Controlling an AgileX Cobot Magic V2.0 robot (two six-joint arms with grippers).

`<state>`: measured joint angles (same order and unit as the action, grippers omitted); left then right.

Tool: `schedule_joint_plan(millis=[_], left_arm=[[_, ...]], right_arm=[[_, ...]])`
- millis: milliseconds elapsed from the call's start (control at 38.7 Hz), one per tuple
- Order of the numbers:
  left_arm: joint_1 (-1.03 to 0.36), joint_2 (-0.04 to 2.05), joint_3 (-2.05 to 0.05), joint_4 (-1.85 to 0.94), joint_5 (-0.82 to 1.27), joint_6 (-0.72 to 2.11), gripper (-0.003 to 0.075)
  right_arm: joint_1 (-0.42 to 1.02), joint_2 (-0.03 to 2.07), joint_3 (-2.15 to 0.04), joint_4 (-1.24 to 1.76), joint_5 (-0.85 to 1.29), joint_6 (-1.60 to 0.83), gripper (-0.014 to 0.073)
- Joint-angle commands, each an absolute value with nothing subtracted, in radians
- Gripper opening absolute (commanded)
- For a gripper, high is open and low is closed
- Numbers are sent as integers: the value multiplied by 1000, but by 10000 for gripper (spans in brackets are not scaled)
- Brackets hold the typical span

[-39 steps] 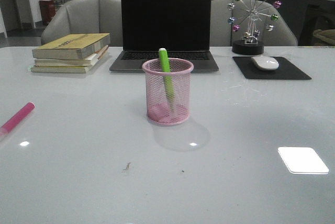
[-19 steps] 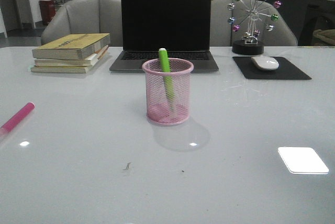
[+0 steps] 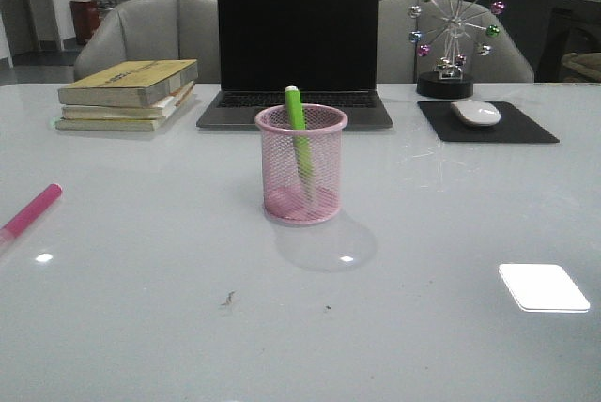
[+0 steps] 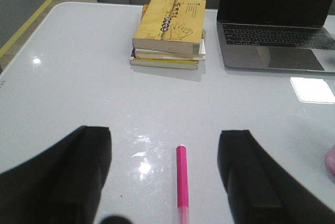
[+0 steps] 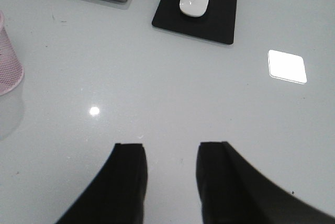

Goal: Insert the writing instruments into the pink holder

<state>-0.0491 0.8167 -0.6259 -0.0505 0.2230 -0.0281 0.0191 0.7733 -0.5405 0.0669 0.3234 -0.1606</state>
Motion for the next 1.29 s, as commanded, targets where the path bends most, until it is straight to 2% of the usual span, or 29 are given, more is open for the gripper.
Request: schedule_joint_plan(millis=[0, 983, 1267], left_arm=[[-56, 813, -660, -59, 144, -29, 500], [-56, 813, -660, -59, 132, -29, 500], [-56, 813, -660, -59, 32, -29, 500]], right_arm=[[14, 764, -570, 59, 258, -169, 368], [14, 764, -570, 59, 258, -169, 368], [14, 764, -570, 59, 258, -169, 368]])
